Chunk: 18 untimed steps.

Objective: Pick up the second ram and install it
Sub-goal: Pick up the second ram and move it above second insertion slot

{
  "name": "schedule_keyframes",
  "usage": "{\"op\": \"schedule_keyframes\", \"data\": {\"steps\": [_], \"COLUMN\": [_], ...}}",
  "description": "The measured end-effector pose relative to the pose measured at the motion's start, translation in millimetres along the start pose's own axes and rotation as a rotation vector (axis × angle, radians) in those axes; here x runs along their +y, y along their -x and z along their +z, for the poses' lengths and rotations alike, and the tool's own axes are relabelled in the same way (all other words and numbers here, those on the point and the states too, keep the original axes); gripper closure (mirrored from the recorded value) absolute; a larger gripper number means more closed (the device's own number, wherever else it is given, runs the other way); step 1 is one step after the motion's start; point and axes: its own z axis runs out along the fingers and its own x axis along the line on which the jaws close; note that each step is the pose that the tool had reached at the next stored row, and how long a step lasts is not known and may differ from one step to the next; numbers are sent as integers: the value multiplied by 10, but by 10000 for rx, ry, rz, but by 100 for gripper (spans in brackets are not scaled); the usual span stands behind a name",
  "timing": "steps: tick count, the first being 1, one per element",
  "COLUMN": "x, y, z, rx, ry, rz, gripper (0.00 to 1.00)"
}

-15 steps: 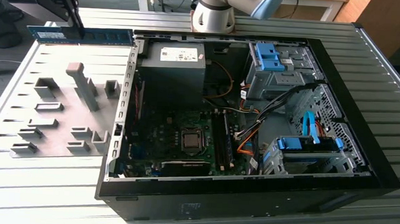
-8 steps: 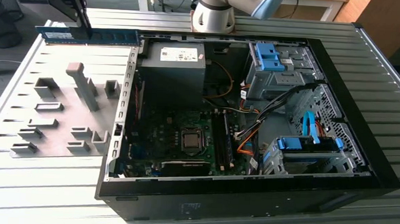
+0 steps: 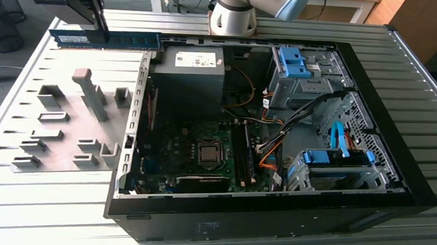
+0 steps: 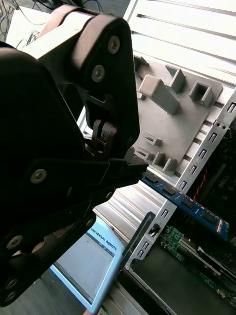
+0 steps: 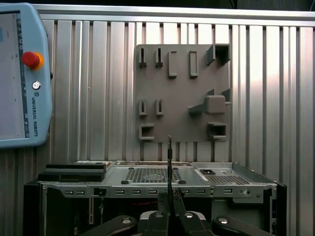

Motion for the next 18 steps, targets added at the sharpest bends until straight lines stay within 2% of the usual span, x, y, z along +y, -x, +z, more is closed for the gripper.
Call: {"op": "schedule_keyframes", "data": {"steps": [18], "x": [-207], "y": [1], "z": [-2], "rx": [-1], "ry": [0], "rz": [0], "gripper": [86]}}
